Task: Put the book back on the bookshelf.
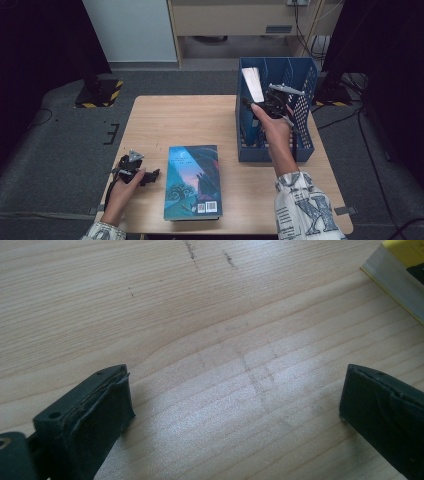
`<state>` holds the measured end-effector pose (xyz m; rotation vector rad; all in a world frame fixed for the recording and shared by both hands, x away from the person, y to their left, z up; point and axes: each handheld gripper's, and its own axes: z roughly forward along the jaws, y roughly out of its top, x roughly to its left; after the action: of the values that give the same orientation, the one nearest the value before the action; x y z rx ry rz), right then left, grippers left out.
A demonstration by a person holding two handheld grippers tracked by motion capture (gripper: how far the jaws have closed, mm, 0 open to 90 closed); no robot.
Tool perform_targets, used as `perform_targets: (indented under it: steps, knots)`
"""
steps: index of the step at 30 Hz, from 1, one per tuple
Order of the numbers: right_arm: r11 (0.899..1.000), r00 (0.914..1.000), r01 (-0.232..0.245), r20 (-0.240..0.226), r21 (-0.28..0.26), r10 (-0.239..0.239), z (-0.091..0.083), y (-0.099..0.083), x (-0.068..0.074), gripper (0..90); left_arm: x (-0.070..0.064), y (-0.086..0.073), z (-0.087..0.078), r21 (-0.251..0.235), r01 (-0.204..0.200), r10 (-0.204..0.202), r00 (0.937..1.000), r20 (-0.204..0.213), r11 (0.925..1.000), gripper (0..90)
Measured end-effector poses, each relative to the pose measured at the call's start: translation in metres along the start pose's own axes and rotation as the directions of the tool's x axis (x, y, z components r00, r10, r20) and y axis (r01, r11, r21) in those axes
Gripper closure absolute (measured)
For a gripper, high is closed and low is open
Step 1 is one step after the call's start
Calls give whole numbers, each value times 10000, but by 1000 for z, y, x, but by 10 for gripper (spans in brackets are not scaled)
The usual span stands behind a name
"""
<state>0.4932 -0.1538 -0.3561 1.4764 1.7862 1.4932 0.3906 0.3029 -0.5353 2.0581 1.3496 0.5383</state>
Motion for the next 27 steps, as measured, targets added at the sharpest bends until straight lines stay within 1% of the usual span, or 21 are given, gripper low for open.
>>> perform_targets:
  steps: [6,10,12,14,17,22,27]
  knots:
    - [9997,9997,223,90,-49,-223,-4,-2,4,106,0,0,0,0,-1,1,10000,7,10000,0]
    - [9997,9997,238,71,-111,-237,-11,-9,2,91,0,0,0,-4,-2,2,10000,14,10000,0]
    - [9994,9994,339,55,-47,-339,-15,-14,1,87,0,0,0,6,-7,7,10000,6,10000,0]
    - [9994,9994,338,13,0,-338,-20,-20,1,85,0,0,0,3,-9,9,10000,5,10000,0]
    - [9987,9987,509,19,60,-509,-26,-31,0,80,0,0,0,4,-13,13,10000,4,10000,0]
    - [9979,9980,629,-52,127,-628,-35,-52,-2,82,0,0,0,1,-22,22,10000,0,10000,0]
    - [9975,9974,633,-377,328,-621,-42,-75,-1,83,0,0,0,-7,-30,30,10000,3,10000,0]
